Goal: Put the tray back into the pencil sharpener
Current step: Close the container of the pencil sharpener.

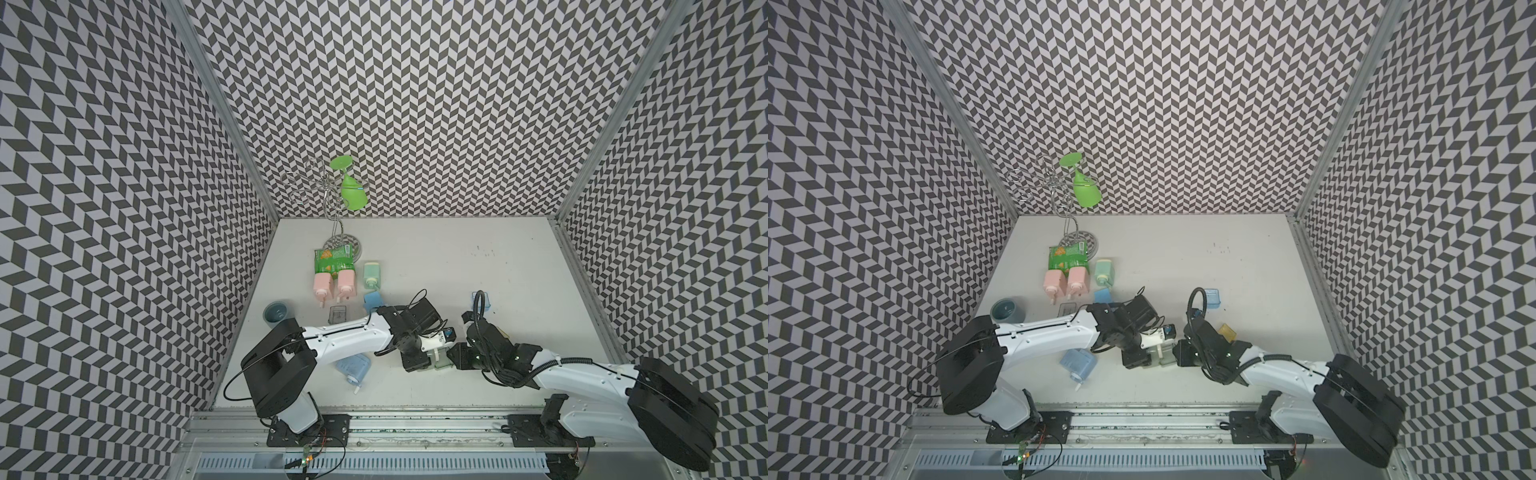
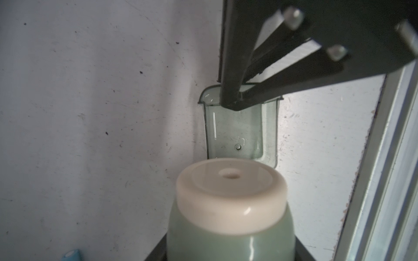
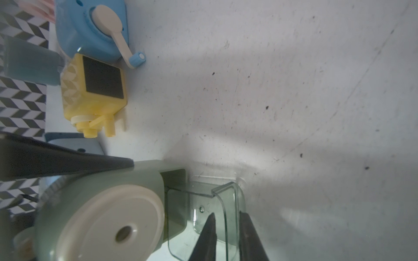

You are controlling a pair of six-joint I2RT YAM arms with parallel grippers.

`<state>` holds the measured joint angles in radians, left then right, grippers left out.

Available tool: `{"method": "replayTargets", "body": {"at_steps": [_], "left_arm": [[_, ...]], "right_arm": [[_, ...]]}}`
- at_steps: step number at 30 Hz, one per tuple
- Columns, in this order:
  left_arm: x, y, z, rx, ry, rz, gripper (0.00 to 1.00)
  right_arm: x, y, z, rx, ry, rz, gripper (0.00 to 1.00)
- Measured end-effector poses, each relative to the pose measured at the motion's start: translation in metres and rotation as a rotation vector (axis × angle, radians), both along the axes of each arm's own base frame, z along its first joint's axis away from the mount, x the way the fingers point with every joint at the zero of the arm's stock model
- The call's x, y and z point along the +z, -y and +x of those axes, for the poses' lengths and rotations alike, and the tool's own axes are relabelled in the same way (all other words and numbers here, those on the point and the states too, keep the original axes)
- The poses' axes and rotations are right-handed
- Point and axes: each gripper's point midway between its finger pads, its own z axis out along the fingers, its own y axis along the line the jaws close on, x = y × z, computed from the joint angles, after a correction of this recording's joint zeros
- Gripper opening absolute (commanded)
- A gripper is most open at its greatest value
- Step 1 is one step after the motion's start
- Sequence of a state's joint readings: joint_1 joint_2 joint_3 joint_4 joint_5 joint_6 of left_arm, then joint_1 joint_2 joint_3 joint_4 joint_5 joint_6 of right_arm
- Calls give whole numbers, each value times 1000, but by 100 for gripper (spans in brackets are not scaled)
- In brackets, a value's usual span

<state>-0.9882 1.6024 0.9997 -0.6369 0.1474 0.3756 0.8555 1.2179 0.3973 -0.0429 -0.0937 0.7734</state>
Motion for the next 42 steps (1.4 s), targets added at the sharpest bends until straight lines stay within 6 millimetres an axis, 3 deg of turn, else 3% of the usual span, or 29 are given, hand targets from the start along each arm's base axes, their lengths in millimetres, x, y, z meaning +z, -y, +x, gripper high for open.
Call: {"method": "replayTargets", "body": {"at_steps": [10, 24, 42], "left_arm": [[0, 0, 0, -2, 2, -1, 37], [0, 0, 0, -3, 12, 5, 36], [1, 0, 0, -4, 12, 6, 36]], "right_arm": [[-1, -1, 1, 13, 12, -4, 16], [5, 1, 3, -2, 21, 22, 16], [-3, -2, 2, 7, -21, 49, 14]]}}
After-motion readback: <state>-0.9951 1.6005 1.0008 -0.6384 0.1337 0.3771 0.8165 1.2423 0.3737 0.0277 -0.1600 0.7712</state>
